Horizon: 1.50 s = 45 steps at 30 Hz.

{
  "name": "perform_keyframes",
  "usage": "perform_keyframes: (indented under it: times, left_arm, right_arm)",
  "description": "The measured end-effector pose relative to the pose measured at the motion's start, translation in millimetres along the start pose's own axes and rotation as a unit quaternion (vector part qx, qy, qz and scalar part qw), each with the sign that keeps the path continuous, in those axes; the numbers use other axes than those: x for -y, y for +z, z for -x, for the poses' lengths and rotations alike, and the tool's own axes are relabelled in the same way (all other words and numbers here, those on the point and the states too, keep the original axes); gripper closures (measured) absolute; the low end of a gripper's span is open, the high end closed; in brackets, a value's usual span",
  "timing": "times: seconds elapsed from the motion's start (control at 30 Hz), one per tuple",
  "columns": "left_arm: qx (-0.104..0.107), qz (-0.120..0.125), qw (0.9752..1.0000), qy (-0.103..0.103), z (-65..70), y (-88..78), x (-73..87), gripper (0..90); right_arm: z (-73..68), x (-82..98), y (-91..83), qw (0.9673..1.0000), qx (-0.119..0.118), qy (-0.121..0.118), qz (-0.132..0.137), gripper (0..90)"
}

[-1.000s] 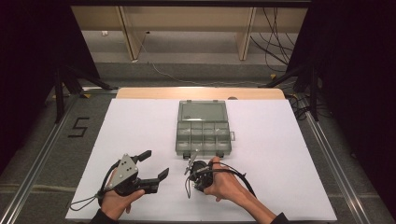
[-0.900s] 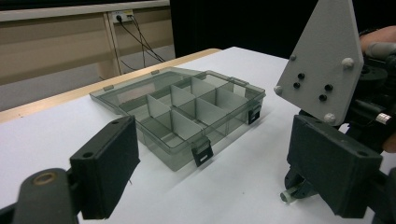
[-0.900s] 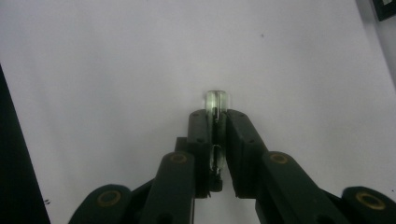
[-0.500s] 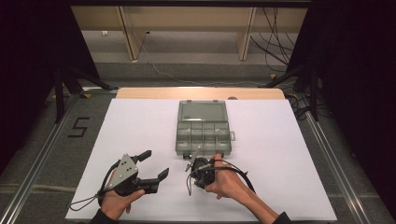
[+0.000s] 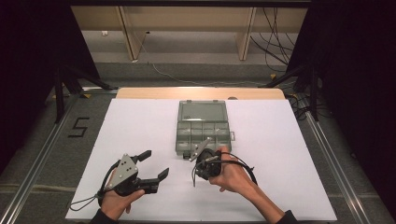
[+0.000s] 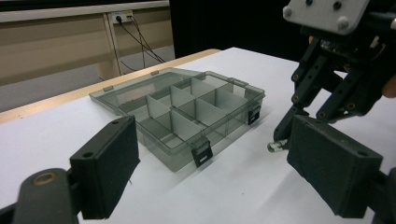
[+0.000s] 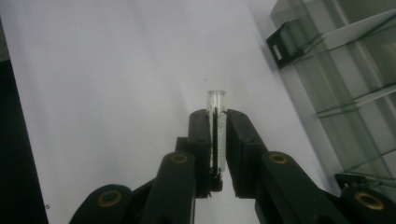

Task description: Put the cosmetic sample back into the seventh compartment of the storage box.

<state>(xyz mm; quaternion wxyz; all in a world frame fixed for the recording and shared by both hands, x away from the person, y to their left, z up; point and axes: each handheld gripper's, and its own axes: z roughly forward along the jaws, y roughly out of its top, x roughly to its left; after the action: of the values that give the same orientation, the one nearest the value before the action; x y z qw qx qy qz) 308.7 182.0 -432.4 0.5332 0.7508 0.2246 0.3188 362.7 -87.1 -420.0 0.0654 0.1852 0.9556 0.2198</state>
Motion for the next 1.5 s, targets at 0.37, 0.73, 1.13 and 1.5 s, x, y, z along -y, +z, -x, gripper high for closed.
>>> perform_keyframes:
  times: [0.37, 0.73, 1.13, 1.5]
  left_arm:
    - [-0.001, -0.005, 1.0, 0.001, 0.0, -1.0, -0.6, 15.7]
    - [-0.001, 0.001, 1.0, 0.0, 0.0, -0.1, -0.1, 15.7]
    - [-0.001, -0.006, 1.0, 0.001, 0.2, -0.8, -0.5, 15.7]
    - [0.0, -0.006, 1.0, 0.002, 0.0, -0.5, -0.1, 15.7]
  right_arm:
    - [12.8, 1.2, -17.1, 0.999, 0.023, 0.01, 0.037, 80.9]
    - [23.9, 4.3, -25.5, 0.997, 0.041, 0.033, 0.056, 80.9]
    - [34.8, 7.9, -29.2, 0.9946, 0.058, 0.055, 0.067, 80.9]
    - [45.0, 9.1, -27.3, 0.9929, 0.063, 0.071, 0.072, 80.9]
